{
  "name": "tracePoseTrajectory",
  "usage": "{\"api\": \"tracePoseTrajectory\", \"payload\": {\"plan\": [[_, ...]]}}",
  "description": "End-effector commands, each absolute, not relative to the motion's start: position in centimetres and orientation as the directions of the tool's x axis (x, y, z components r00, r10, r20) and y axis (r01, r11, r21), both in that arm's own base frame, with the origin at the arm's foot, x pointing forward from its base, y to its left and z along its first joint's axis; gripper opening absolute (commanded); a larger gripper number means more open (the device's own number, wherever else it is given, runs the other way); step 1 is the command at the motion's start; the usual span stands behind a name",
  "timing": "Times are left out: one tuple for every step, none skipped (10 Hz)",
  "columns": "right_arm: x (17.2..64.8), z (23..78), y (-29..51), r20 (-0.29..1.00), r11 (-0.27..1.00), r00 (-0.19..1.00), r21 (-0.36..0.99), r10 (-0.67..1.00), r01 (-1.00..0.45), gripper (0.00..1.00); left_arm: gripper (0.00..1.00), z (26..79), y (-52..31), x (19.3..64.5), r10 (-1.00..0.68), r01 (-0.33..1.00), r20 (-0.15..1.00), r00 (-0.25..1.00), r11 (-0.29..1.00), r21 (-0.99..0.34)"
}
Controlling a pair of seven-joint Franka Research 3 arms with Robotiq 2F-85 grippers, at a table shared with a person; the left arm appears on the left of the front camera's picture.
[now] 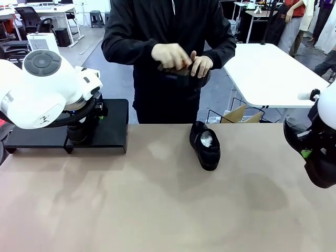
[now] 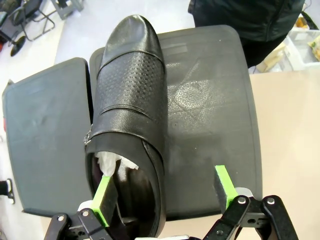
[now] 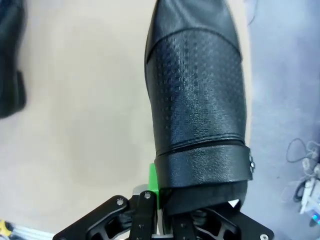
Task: Organize the shoes by placing them on the stand.
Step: Pick up one Shoe and place it in the middle of the table.
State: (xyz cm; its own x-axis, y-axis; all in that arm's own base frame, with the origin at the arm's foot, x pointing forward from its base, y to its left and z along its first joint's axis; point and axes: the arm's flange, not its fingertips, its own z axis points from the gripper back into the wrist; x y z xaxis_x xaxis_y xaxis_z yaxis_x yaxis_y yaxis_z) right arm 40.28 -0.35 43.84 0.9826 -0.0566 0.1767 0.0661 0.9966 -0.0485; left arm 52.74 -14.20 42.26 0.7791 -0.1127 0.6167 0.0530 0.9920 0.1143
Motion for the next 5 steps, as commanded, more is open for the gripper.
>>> {"api": "tracePoseTrajectory", "payload": {"plan": [[37.0, 45.7, 2.2, 0.155, 0.999, 0.988, -0.049, -0.014, 0.022, 0.00, 1.00, 42.4, -14.1, 52.8, -0.112, 0.054, 0.626, 0.772, 0.992, 0.111], [40.3, 43.8, -0.4, 0.177, 0.997, 0.983, -0.049, -0.057, 0.066, 0.00, 1.00, 42.4, -14.1, 52.8, -0.112, 0.054, 0.626, 0.772, 0.992, 0.111], [40.3, 43.8, -0.4, 0.177, 0.997, 0.983, -0.049, -0.057, 0.066, 0.00, 1.00, 42.4, -14.1, 52.8, -0.112, 0.054, 0.626, 0.772, 0.992, 0.111], [40.3, 43.8, -0.4, 0.177, 0.997, 0.983, -0.049, -0.057, 0.066, 0.00, 1.00, 42.4, -14.1, 52.8, -0.112, 0.054, 0.626, 0.772, 0.992, 0.111], [40.3, 43.8, -0.4, 0.177, 0.997, 0.983, -0.049, -0.057, 0.066, 0.00, 1.00, 42.4, -14.1, 52.8, -0.112, 0.054, 0.626, 0.772, 0.992, 0.111]]}}
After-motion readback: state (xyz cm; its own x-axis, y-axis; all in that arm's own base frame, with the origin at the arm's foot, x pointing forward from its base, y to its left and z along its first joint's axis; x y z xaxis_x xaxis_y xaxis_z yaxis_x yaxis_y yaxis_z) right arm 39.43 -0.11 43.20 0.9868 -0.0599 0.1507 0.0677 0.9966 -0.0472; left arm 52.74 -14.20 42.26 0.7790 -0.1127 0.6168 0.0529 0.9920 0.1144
